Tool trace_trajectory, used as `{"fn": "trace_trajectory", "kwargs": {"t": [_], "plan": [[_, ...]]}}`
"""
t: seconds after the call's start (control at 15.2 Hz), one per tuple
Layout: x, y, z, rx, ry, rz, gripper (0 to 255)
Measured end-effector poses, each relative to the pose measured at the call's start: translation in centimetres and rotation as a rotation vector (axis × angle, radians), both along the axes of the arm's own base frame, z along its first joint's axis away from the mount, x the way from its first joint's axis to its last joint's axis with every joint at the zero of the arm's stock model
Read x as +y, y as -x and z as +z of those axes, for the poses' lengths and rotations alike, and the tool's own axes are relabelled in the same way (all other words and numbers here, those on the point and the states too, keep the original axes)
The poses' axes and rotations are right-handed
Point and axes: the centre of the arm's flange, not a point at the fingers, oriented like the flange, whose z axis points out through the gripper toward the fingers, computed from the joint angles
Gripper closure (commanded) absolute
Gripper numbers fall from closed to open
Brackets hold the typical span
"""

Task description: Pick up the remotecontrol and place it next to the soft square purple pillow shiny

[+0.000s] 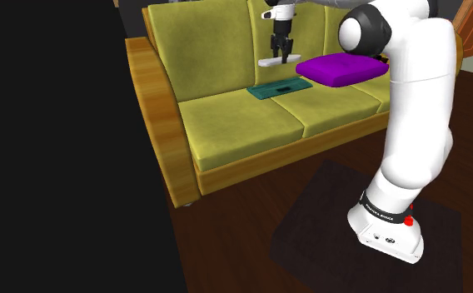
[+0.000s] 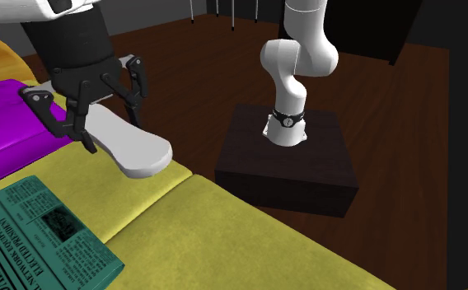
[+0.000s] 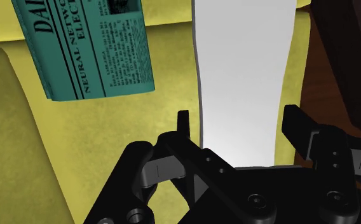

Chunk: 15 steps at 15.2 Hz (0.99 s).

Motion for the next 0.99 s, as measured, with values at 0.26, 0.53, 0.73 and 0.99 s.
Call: {"fn": "trace_trajectory", "kwargs": {"t": [0.26, 0.53, 0.73, 0.99], "plan": [[-3.3, 4.1, 0.4, 0.0, 0.0, -0.001, 255], [-6.5, 8.4, 0.3, 0.0, 0.0, 0.0, 255], [-8.9, 11.6, 0.3, 0.0, 0.0, 0.0, 255], [-11.8, 15.6, 0.4, -0.001, 0.0, -0.001, 255]]}}
